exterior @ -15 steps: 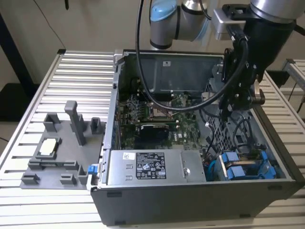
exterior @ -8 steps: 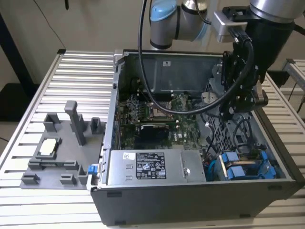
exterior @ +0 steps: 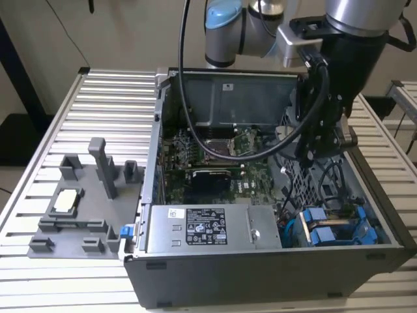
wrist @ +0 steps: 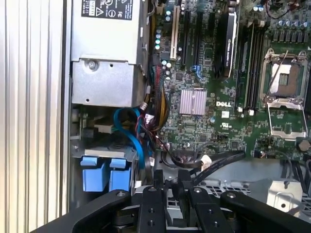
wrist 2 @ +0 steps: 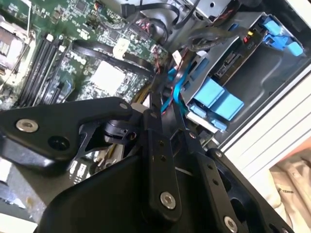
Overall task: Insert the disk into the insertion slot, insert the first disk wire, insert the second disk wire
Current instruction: 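Insert the second disk wire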
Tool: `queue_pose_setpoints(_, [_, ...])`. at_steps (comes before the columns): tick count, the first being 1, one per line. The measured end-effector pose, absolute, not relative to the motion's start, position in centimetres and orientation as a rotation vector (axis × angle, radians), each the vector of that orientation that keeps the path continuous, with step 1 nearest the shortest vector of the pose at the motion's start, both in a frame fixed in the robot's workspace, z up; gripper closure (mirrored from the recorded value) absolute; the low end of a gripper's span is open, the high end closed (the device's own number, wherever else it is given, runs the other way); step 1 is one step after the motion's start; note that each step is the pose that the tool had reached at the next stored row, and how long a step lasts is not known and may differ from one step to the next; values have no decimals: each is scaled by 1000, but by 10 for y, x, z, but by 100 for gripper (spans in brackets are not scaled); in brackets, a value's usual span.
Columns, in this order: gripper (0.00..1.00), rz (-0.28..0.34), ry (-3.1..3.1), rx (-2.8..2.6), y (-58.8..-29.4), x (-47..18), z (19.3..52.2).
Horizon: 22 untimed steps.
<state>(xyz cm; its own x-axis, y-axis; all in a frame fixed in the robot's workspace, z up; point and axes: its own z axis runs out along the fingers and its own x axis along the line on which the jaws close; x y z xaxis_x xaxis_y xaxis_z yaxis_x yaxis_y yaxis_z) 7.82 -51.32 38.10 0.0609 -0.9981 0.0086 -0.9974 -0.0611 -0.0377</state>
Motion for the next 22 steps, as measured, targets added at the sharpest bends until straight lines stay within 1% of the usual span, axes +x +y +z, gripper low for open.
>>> queue_pose_setpoints(4, [73,-113,2113,-2247,-512,71,379])
queue_pose_setpoints(7, [73,-194,2105,-2242,-508,69,379])
queue_pose_setpoints(9, [73,-227,2102,-2239,-504,65,378])
queue_pose_setpoints(13, [73,-258,2101,-2240,-495,55,375])
queue_pose_setpoints(18, [73,-282,2095,-2236,-486,53,369])
queue_pose_setpoints(22, [73,-342,2107,-2262,-485,53,367])
